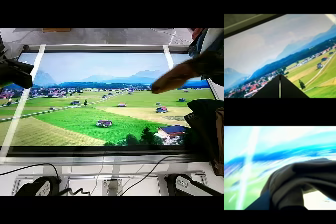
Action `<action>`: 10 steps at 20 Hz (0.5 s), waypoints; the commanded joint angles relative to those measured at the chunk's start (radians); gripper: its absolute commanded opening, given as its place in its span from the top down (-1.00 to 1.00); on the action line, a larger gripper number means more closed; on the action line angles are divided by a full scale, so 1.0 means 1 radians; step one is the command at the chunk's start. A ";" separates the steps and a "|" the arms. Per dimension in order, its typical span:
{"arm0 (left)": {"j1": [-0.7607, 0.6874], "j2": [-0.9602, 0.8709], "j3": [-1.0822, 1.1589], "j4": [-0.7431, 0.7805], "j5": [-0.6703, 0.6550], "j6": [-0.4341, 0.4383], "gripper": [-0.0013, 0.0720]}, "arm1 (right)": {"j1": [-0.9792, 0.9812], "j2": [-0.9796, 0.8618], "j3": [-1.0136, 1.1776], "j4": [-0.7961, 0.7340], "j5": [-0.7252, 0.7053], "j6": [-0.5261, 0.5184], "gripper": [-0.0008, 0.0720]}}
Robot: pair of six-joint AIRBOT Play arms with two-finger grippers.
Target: Fold the clothes and pants, and hang the long-sleeved shirts on hangers.
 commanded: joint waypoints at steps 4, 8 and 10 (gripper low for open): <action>0.002 0.003 0.000 0.008 0.000 0.000 0.91 | -0.472 0.137 0.000 -0.307 0.103 0.079 0.94; 0.002 0.003 0.000 0.007 0.000 0.000 0.91 | -0.659 0.127 -0.002 -0.523 0.293 0.136 0.94; 0.002 0.003 0.000 0.007 0.000 0.000 0.91 | -0.725 0.126 -0.002 -0.617 0.371 0.185 0.94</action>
